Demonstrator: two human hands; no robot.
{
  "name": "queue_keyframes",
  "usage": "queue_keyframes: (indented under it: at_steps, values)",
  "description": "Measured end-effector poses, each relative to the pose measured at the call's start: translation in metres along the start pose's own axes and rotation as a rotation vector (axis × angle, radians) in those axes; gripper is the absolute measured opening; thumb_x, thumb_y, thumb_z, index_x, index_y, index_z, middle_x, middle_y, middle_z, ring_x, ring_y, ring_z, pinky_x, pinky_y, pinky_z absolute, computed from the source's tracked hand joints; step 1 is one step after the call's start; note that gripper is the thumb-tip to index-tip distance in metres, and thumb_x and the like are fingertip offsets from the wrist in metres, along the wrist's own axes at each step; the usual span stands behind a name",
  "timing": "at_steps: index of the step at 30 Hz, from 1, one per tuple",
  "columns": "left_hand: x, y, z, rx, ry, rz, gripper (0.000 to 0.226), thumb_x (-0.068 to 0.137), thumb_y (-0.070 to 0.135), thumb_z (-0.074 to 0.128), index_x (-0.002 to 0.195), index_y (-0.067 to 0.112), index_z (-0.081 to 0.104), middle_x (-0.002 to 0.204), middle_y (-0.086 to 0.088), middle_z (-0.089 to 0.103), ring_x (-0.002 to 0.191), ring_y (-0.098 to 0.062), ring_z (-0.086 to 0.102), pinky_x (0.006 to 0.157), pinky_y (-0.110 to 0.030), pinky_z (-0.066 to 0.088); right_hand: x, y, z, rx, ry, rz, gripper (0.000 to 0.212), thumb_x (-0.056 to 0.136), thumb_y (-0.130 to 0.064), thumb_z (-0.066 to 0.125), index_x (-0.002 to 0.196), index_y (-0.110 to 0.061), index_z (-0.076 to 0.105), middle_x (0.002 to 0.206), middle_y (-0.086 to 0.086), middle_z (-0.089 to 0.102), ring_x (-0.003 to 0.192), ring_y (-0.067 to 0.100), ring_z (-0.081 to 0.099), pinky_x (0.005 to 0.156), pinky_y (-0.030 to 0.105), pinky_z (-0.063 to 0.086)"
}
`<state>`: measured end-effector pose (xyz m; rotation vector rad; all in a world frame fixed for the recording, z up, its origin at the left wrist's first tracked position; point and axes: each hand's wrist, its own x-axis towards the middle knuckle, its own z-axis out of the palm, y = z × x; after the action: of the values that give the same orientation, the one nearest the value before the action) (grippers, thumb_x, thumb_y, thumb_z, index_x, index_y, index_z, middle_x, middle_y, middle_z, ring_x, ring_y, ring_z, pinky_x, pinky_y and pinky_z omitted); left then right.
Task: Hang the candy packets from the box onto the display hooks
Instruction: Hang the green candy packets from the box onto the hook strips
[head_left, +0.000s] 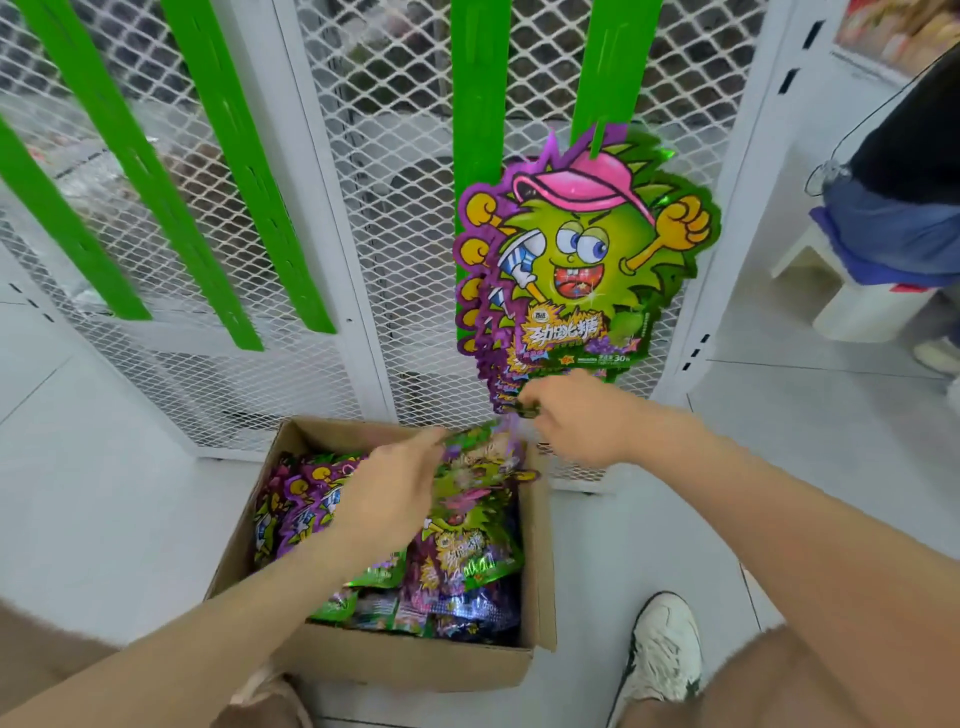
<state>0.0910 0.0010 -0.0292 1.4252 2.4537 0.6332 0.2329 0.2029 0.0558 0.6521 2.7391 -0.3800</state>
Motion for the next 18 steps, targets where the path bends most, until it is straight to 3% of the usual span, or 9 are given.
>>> queue_keyframes:
  at_steps: [3,5,7,9,11,13,15,18]
  values:
    - [0.01,0.017,-0.046,-0.463,0.099,-0.109,0.021,0.113,0.027,0.048,0.124,0.03,0.065,0.091,-0.013,0.072,0.069,-0.024,0.06,0.064,-0.039,0.049,-0.013,0.013,-0.01,0.283,0.092,0.079,0.053,0.104,-0.03,0.061,0.151,-0.01,0.047,0.14,0.013,0.062,0.125,0.031,0.062,0.103,0.035,0.049]
    - [0.009,0.034,-0.072,-0.62,0.109,-0.168,0.02,0.113,0.031,0.048,0.113,0.036,0.067,0.097,-0.017,0.072,0.073,-0.022,0.06,0.07,-0.042,0.053,-0.023,0.012,-0.017,0.491,0.164,0.061,0.059,0.098,-0.045,0.07,0.148,-0.02,0.051,0.143,0.006,0.061,0.129,0.023,0.061,0.11,0.04,0.049]
    - [0.008,0.05,-0.093,-0.726,0.116,-0.242,0.022,0.113,0.033,0.05,0.103,0.039,0.068,0.096,-0.017,0.073,0.074,-0.024,0.062,0.071,-0.044,0.057,-0.036,0.003,-0.029,0.653,0.316,0.108,0.048,0.088,-0.061,0.074,0.123,-0.03,0.068,0.12,-0.005,0.073,0.112,0.013,0.069,0.098,0.037,0.056]
    - [0.007,0.065,-0.109,-0.862,0.124,-0.275,0.022,0.113,0.027,0.049,0.103,0.032,0.068,0.093,-0.011,0.072,0.071,-0.023,0.066,0.058,-0.031,0.058,-0.054,-0.005,-0.046,0.678,0.482,0.199,0.043,0.081,-0.071,0.074,0.094,-0.03,0.077,0.09,-0.008,0.076,0.088,0.008,0.071,0.078,0.03,0.055]
    - [0.008,0.075,-0.121,-1.023,0.165,-0.286,0.024,0.113,0.02,0.049,0.101,0.025,0.069,0.084,0.0,0.078,0.069,-0.016,0.072,0.056,-0.028,0.059,-0.07,-0.008,-0.06,0.703,0.518,0.215,0.045,0.078,-0.072,0.076,0.084,-0.027,0.079,0.083,-0.004,0.077,0.082,0.01,0.071,0.074,0.029,0.055]
    - [0.012,0.079,-0.127,-1.109,0.241,-0.319,0.026,0.111,0.017,0.051,0.094,0.025,0.069,0.072,0.009,0.077,0.064,-0.013,0.071,0.061,-0.029,0.058,-0.081,-0.009,-0.07,0.855,0.424,0.151,0.038,0.079,-0.062,0.083,0.085,-0.025,0.08,0.08,-0.006,0.078,0.074,0.008,0.071,0.07,0.025,0.055]
    - [0.016,0.082,-0.131,-1.178,0.304,-0.351,0.026,0.111,0.017,0.053,0.093,0.028,0.068,0.067,0.011,0.075,0.054,-0.007,0.067,0.059,-0.028,0.053,-0.086,-0.006,-0.073,1.022,0.298,0.056,0.018,0.084,-0.035,0.087,0.089,-0.02,0.08,0.079,-0.003,0.078,0.071,0.011,0.073,0.068,0.023,0.056]
    - [0.022,0.082,-0.137,-1.287,0.279,-0.458,0.02,0.107,0.014,0.055,0.096,0.025,0.068,0.074,-0.001,0.077,0.057,-0.015,0.072,0.061,-0.033,0.059,-0.082,-0.002,-0.074,1.097,0.398,-0.009,0.012,0.087,-0.009,0.084,0.097,-0.008,0.078,0.092,0.011,0.081,0.085,0.035,0.078,0.075,0.047,0.063]
